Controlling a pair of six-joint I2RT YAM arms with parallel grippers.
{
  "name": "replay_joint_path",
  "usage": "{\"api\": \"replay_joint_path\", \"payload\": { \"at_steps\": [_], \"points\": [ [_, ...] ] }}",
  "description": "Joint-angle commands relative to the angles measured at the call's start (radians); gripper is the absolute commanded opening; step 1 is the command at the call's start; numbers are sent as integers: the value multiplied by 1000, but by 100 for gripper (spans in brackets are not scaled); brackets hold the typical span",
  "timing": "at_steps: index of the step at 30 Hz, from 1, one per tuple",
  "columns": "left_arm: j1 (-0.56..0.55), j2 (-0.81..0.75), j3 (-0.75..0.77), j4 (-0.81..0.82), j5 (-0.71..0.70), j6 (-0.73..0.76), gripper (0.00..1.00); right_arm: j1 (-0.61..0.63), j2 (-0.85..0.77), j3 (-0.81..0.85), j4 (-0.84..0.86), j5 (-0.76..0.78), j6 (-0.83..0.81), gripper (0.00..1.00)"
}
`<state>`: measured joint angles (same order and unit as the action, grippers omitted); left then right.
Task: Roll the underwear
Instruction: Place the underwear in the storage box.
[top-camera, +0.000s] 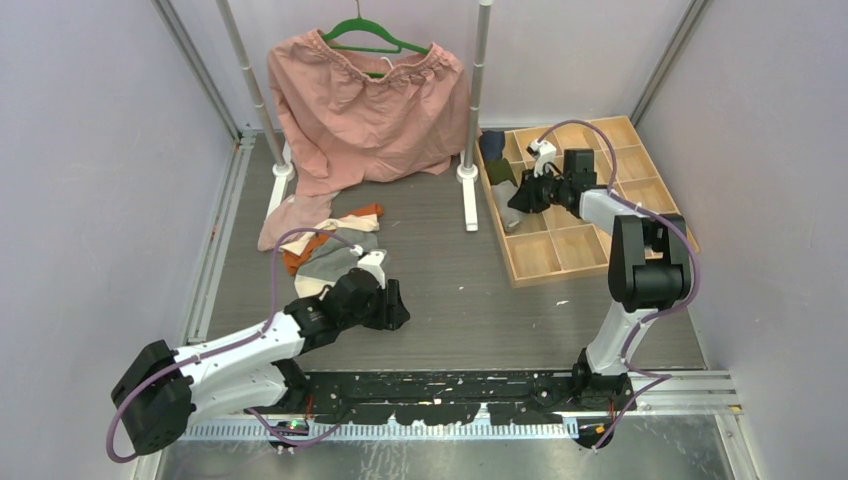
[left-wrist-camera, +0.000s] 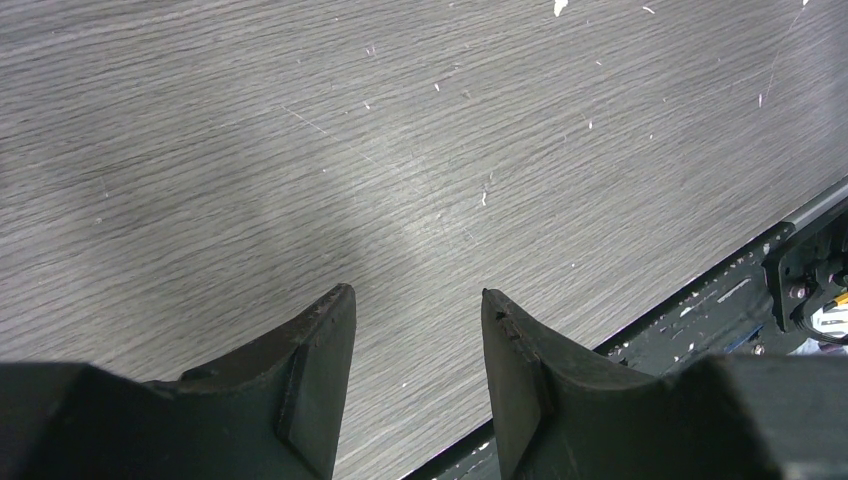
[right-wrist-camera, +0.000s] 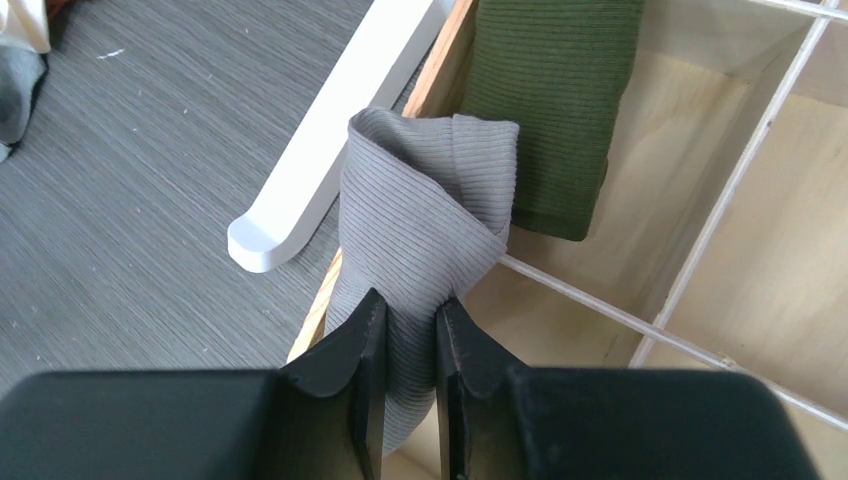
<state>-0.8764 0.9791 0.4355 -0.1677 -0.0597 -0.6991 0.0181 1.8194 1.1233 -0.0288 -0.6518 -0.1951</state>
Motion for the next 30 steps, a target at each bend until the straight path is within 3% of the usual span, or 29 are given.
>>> {"api": "replay_joint_path", "payload": {
  "at_steps": [1,26,30],
  "points": [
    [4,3,11,43,-9,4,51,18,28,78,-151,73,-72,2],
    [4,-40,4,20,-5,-4,50,20,-42,112,-229,239,-27,59],
    [4,-50,-1,17,-9,-7,50,20,-82,107,-219,268,-8,63]
  ]
}}
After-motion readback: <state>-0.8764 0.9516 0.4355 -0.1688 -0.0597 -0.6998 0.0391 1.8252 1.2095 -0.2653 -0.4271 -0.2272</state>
